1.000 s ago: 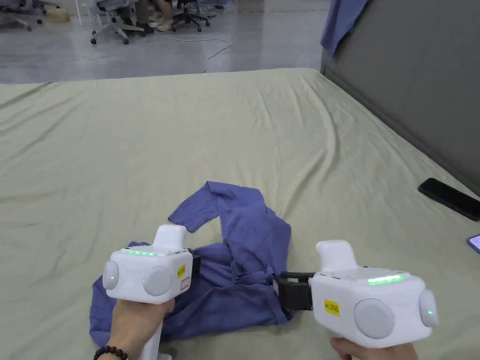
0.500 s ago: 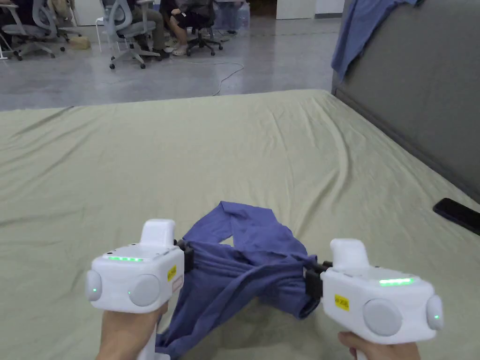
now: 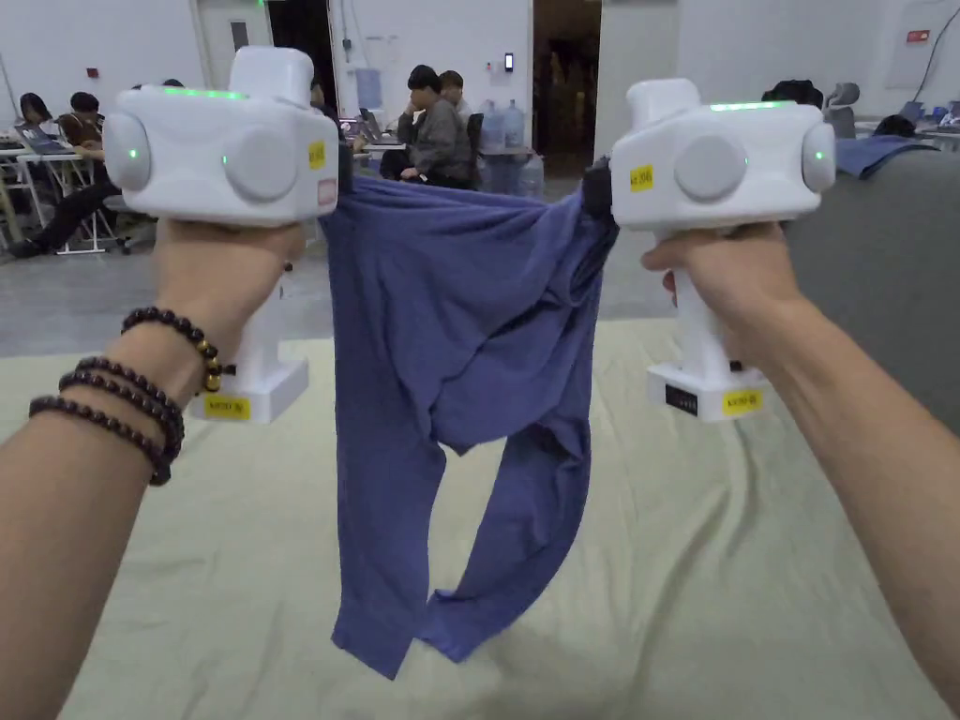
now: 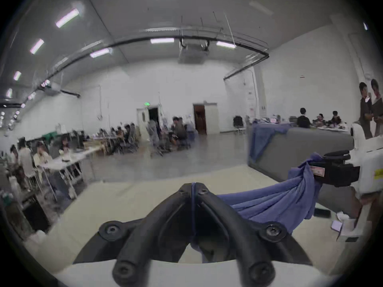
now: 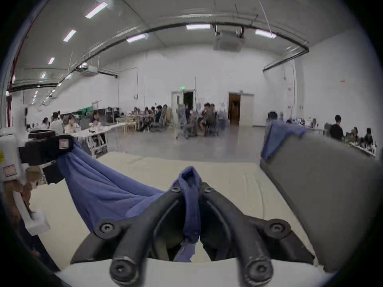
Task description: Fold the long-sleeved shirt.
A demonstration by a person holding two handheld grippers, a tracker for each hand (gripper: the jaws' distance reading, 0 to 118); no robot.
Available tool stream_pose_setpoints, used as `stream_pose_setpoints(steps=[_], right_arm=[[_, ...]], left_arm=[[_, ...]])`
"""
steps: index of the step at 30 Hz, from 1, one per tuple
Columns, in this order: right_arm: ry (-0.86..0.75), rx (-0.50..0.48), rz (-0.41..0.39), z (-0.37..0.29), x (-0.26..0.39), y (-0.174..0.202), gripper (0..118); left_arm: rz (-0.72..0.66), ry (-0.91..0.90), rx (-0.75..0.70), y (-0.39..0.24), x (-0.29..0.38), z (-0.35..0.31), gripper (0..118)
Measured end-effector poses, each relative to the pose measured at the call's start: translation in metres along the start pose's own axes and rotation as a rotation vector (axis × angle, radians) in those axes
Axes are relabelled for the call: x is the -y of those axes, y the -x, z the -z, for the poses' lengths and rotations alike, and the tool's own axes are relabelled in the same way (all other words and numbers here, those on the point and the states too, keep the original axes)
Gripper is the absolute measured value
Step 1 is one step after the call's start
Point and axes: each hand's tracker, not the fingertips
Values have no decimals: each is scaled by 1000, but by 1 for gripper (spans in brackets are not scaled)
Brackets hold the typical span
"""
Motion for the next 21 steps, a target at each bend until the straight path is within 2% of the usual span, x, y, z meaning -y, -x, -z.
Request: stream_pose_setpoints(steps=[4, 10, 14, 21], right_arm=[[-2, -2, -18, 18, -60, 12, 6], [-62, 5, -38, 13, -65, 23, 6], [-11, -25, -12, 37, -29, 18, 6], [242, -38, 43, 82, 134, 27, 6]], left_arm=[[13, -22, -58, 15, -50, 14, 0], [12, -54, -67, 22, -59, 11, 0], [-3, 8, -62, 23, -10, 27, 0], [-62, 278, -39, 4, 163, 42, 0]])
